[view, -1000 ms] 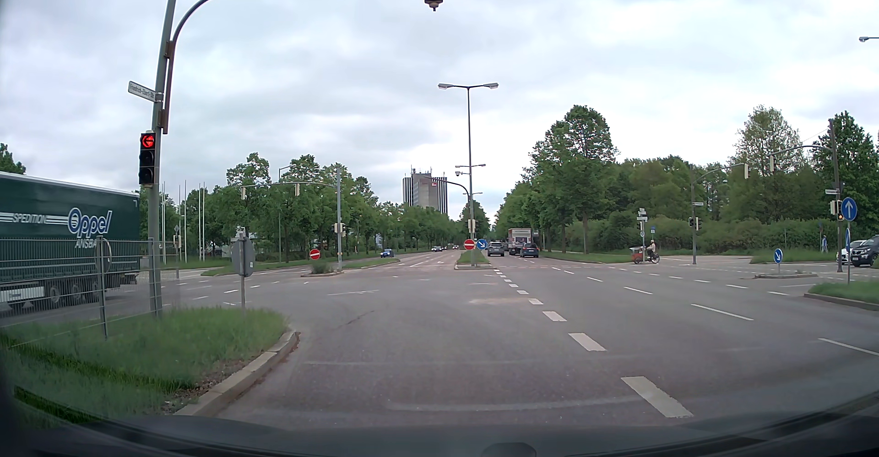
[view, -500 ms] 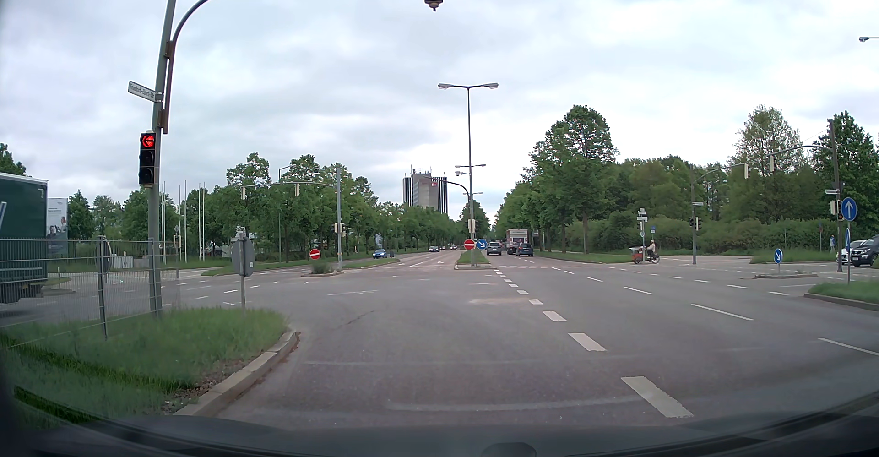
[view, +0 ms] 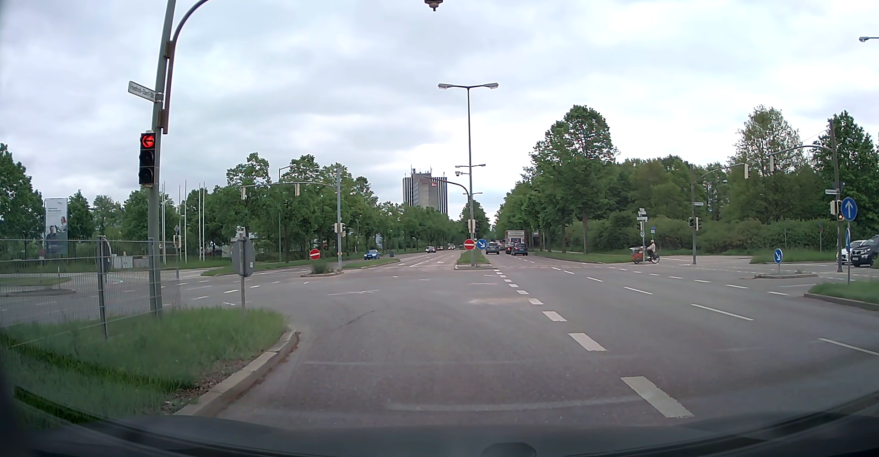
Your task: Follow the waypoints while adhering to traffic rules and regulations
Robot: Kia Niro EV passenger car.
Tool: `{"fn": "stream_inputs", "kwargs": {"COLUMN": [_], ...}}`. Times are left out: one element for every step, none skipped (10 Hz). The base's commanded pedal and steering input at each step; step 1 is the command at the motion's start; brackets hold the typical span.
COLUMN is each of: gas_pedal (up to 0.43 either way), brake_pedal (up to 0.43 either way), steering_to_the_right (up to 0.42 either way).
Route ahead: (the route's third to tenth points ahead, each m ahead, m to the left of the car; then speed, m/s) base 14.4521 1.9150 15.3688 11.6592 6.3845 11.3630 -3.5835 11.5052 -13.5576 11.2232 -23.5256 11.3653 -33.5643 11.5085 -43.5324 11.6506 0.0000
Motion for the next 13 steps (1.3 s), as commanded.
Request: {"fn": "stream_inputs", "kwargs": {"gas_pedal": [0.0,0.0,0.0,0.0,0.0,0.0,0.0,0.0,0.0,0.0,0.0,0.0,0.0], "brake_pedal": [0.262,0.262,0.262,0.262,0.262,0.262,0.262,0.262,0.262,0.262,0.262,0.262,0.262], "steering_to_the_right": [-0.003,-0.003,-0.003,-0.003,-0.003,-0.003,-0.003,-0.003,-0.003,-0.003,-0.003,-0.003,-0.003]}}
